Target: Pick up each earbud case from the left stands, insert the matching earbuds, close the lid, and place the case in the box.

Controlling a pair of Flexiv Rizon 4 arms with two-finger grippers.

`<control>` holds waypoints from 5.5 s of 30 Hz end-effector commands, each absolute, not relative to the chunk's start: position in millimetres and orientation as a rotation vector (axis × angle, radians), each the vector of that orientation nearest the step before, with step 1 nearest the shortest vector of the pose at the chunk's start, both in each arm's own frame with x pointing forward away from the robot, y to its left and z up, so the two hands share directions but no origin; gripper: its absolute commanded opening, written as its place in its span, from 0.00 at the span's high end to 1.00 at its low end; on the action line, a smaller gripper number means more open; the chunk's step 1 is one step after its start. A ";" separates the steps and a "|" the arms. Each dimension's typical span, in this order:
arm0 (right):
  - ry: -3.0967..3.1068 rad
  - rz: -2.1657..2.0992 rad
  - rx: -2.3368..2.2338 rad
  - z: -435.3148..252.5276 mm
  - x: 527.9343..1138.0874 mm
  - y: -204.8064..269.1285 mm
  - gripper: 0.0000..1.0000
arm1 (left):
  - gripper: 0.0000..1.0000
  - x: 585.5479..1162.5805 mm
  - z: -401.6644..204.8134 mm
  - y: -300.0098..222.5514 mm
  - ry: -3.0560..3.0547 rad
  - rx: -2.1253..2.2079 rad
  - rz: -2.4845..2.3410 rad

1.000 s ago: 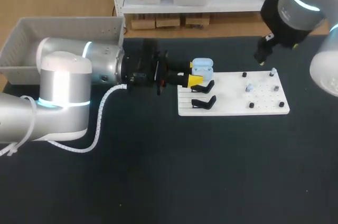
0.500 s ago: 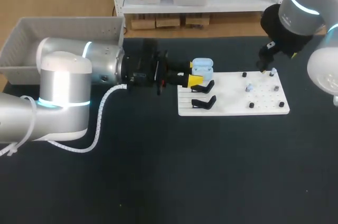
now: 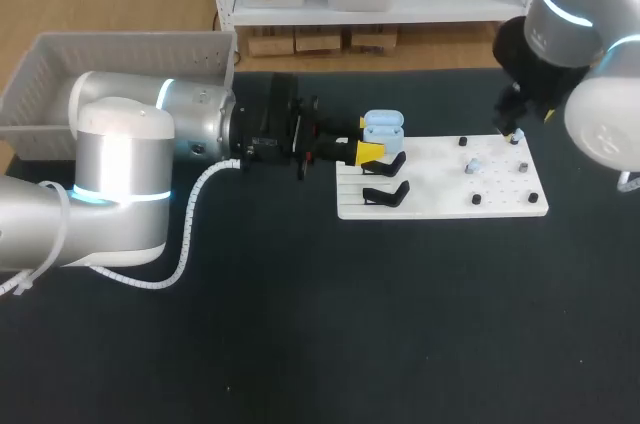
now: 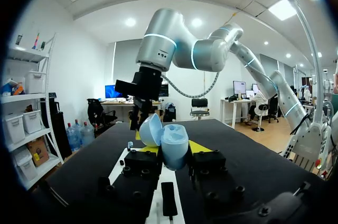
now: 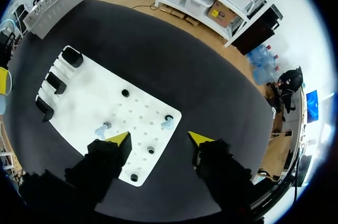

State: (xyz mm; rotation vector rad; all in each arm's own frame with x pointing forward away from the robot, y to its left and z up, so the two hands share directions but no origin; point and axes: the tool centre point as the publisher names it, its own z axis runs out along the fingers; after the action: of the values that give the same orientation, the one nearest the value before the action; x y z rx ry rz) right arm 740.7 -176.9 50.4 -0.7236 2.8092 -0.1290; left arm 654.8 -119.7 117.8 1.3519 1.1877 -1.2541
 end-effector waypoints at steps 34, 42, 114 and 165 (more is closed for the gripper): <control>2.879 -0.219 -0.725 19.6 757.7 -177.2 0.57 | 1.00 655.1 116.9 -120.2 1.187 1.351 -1.253; 2.887 -0.247 -0.713 17.0 757.8 -182.2 0.58 | 1.00 655.1 116.9 -120.2 1.187 1.351 -1.253; 2.858 -0.269 -0.616 121.7 696.5 -143.1 1.00 | 1.00 655.1 116.9 -120.2 1.187 1.351 -1.253; 2.948 -0.150 0.401 204.9 614.6 3.0 1.00 | 1.00 655.1 116.9 -120.2 1.187 1.351 -1.253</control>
State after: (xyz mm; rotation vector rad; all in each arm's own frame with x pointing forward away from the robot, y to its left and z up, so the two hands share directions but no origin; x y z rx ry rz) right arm 611.4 -7.6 200.7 0.2467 2.9276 -0.0865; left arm 654.8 -119.7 117.8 1.3520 1.1877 -1.2541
